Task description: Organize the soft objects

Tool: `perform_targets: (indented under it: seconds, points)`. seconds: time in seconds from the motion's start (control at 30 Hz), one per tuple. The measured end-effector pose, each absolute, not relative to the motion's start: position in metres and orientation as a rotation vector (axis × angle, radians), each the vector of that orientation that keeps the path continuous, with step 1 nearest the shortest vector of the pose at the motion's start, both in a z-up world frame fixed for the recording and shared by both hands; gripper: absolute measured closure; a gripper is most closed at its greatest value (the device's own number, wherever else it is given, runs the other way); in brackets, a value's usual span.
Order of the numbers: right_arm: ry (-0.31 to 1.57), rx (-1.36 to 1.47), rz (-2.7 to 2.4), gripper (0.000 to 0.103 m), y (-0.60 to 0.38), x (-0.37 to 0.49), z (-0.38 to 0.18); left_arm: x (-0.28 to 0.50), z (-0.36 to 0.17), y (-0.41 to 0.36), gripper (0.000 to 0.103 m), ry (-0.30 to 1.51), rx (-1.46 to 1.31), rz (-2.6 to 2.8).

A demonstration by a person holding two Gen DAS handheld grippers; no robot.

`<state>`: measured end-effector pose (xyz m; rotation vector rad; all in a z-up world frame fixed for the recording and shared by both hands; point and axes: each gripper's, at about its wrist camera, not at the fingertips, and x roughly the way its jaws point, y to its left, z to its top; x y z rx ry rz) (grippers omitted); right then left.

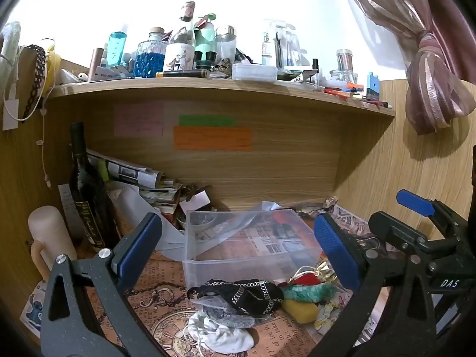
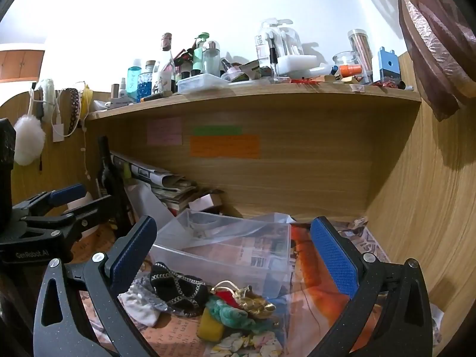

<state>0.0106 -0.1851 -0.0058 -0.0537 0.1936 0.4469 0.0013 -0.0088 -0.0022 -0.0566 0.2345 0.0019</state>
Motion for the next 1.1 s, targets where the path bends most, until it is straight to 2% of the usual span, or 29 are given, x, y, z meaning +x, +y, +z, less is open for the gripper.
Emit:
perform_targets:
  seconds: [1.1]
  points:
    - [0.189,-0.026,0.453,0.0,-0.1898,0.0109,-0.0048,0.0025,-0.0037,-0.0101,0.0,0.241,-0.063,-0.005]
